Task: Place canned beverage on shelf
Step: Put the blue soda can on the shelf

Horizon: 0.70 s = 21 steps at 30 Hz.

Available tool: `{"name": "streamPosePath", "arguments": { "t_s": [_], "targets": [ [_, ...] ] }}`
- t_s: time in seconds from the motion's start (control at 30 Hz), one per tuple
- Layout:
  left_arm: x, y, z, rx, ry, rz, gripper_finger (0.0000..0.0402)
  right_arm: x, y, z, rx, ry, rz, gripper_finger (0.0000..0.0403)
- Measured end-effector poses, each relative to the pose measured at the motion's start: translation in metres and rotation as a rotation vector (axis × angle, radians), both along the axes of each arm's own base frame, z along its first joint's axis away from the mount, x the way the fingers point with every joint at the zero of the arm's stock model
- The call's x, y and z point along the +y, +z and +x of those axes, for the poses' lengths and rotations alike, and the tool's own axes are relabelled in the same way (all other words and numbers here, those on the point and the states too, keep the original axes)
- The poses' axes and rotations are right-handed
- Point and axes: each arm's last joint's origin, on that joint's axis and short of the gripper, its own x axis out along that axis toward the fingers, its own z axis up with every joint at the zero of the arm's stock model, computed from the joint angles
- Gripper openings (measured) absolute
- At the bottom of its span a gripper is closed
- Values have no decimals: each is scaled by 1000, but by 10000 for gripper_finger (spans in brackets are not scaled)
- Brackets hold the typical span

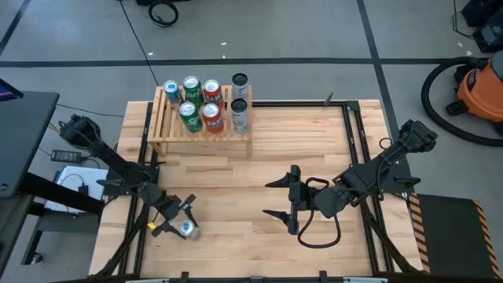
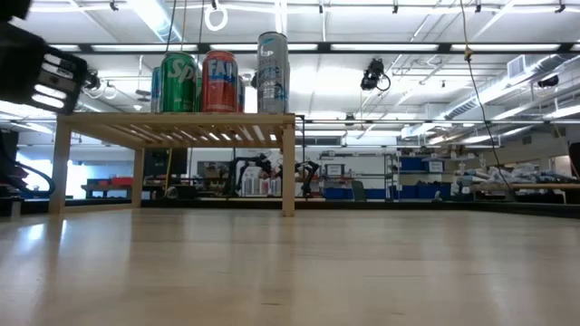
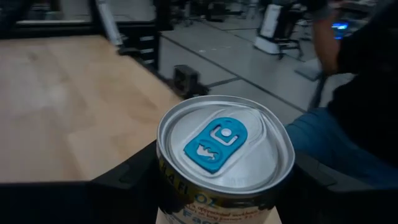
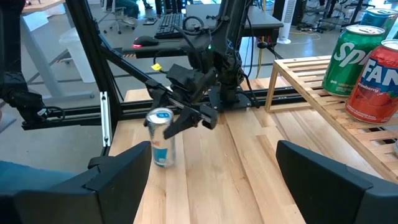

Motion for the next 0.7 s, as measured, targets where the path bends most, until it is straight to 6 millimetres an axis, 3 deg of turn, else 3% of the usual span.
{"name": "streamPosePath", "arguments": {
  "t_s": [0.4,0.7],
  "targets": [
    [31,5,13,9,199,7,239,-3,0,1,6,4,-60,355],
    [51,6,12,96,310,3,239,-7,0,4,7,-10,-67,355]
  ]
}}
